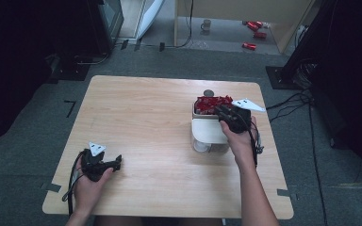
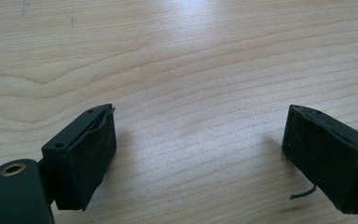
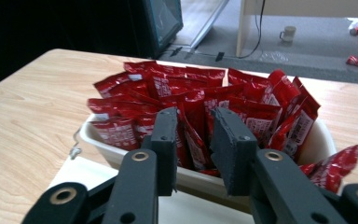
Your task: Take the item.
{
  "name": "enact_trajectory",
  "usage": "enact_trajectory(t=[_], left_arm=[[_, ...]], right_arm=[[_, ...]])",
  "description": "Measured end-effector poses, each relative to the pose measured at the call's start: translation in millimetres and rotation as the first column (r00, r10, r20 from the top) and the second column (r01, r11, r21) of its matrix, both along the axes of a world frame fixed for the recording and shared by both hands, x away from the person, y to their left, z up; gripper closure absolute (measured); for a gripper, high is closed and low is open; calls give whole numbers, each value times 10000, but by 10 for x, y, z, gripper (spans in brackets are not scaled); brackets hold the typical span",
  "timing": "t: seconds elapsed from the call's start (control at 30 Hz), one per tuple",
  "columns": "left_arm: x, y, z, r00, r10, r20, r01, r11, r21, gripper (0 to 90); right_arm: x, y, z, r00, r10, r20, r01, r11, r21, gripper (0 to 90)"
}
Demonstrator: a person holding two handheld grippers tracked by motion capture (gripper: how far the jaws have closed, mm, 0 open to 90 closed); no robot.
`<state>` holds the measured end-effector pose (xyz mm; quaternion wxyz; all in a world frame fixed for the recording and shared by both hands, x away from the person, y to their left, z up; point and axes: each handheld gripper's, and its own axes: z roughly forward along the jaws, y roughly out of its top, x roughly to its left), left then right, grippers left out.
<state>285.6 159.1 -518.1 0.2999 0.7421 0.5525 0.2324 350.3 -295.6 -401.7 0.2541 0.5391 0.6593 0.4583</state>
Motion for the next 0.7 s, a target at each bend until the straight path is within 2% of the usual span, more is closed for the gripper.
enact_trajectory(t=[0.27, 0.53, 0.7], left_arm=[[0, 0, 0, 10000, -1, -1, 1, 10000, 1, 104], [-1, -1, 0, 10000, 6, -6, -6, 10000, -14, 105], [0, -1, 0, 10000, 5, 8, -5, 10000, -4, 105]], right_arm=[[57, 42, -42, 9997, -256, -40, 254, 9990, -370, 900], [36, 62, 47, 9990, -438, 114, 445, 9964, -725, 900], [18, 68, 124, 9984, -528, 196, 540, 9961, -700, 900]])
